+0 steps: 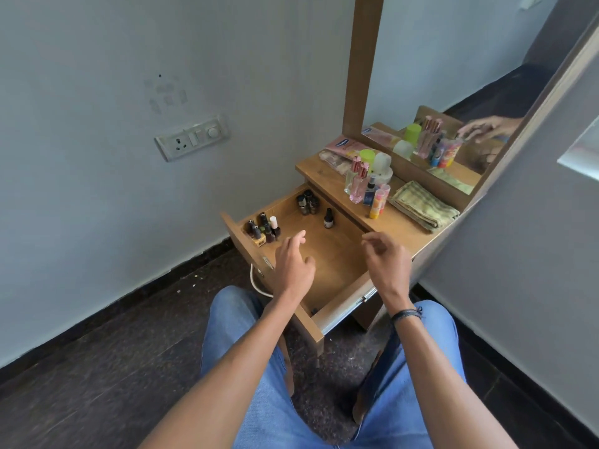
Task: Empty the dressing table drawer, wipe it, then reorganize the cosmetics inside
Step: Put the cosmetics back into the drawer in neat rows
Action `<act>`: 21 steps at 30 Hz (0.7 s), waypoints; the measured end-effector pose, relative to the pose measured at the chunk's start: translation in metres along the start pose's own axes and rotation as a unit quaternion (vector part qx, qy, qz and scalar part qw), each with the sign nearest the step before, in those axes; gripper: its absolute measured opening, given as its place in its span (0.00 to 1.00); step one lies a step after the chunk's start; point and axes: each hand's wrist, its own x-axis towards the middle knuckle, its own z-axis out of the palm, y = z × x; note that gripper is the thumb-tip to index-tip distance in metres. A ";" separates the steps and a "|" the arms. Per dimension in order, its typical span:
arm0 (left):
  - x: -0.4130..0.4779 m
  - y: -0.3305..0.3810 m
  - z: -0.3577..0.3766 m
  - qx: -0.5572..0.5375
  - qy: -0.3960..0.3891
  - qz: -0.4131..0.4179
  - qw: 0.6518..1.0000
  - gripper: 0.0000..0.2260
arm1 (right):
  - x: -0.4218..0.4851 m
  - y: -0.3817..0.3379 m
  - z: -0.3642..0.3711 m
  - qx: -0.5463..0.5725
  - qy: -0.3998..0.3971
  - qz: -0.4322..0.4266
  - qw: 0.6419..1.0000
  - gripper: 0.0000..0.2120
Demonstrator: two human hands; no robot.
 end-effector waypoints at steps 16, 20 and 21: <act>-0.011 -0.006 0.012 0.169 -0.014 0.051 0.984 0.24 | 0.079 0.017 -0.001 0.015 0.027 0.007 1.000 0.36; -0.010 -0.007 0.013 0.173 -0.013 0.047 0.984 0.24 | 0.084 0.016 0.003 0.012 0.031 0.007 0.999 0.33; -0.010 -0.007 0.013 0.174 -0.013 0.047 0.983 0.24 | 0.084 0.016 0.004 0.013 0.034 0.008 0.999 0.32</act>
